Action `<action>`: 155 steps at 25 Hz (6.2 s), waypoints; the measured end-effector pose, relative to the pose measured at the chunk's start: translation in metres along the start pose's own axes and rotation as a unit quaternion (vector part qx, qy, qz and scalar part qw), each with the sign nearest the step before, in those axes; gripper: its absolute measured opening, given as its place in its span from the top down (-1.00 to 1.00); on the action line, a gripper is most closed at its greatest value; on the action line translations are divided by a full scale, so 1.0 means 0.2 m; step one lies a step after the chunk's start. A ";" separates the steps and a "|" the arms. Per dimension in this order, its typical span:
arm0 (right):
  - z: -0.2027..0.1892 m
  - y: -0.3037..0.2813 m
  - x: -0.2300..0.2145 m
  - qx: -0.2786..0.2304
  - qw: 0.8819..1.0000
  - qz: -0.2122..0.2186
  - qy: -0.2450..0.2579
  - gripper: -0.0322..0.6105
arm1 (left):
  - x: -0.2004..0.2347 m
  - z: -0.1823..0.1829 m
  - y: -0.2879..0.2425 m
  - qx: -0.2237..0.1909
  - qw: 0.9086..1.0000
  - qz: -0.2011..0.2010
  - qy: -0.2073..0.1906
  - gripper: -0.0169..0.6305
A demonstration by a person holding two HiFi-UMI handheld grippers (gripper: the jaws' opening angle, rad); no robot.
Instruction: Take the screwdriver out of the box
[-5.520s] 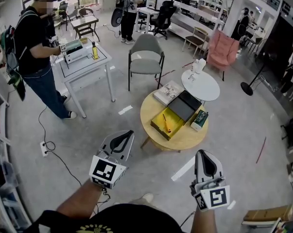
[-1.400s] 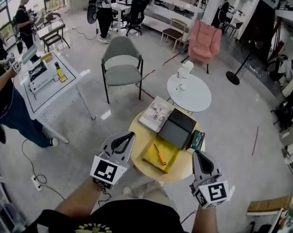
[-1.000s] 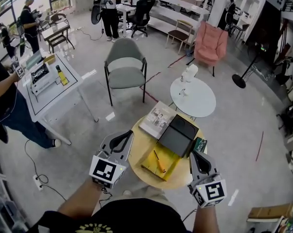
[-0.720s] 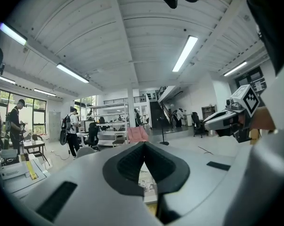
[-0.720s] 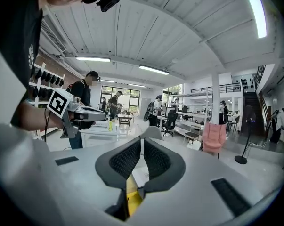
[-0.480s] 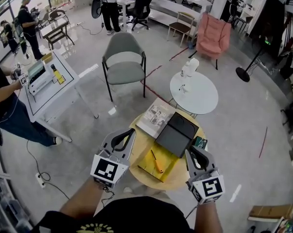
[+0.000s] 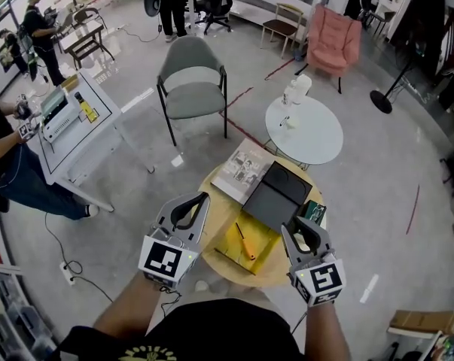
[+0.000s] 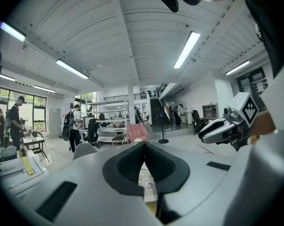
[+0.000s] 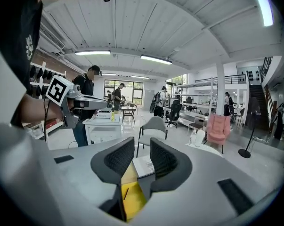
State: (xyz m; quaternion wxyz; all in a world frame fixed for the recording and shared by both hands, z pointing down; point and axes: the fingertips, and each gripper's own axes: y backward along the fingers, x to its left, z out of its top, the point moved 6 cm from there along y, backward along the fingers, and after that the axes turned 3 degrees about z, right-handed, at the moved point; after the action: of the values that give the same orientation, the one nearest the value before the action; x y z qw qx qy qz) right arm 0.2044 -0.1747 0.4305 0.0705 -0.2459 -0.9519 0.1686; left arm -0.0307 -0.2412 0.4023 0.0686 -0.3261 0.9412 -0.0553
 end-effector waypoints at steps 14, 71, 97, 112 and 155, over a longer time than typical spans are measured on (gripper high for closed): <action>-0.27 -0.09 0.10 0.051 0.998 0.022 -0.034 0.47 | -0.03 -0.16 0.04 0.022 1.000 -0.003 -0.003 0.91; -1.60 -0.59 0.35 0.339 0.931 0.096 -0.092 0.33 | 0.02 -0.31 0.24 0.046 0.999 0.020 0.009 0.91; -1.52 -0.56 0.35 0.367 0.924 0.052 -0.093 0.50 | -0.04 -0.18 0.26 0.021 1.000 0.002 -0.002 0.91; -1.24 -0.29 0.33 0.191 0.955 0.012 -0.228 0.50 | -0.01 -0.07 0.28 -0.004 1.000 -0.025 -0.010 0.91; -0.10 0.25 0.39 -0.141 0.963 0.048 -0.225 0.50 | -0.03 -0.01 0.44 -0.015 0.998 -0.064 0.003 0.91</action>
State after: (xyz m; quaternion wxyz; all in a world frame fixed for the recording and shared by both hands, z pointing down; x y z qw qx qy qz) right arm 0.1635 -0.0896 0.4345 -0.1891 -0.2546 -0.9444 0.0871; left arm -0.0805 -0.1687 0.3925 0.0571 -0.3867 0.9192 -0.0466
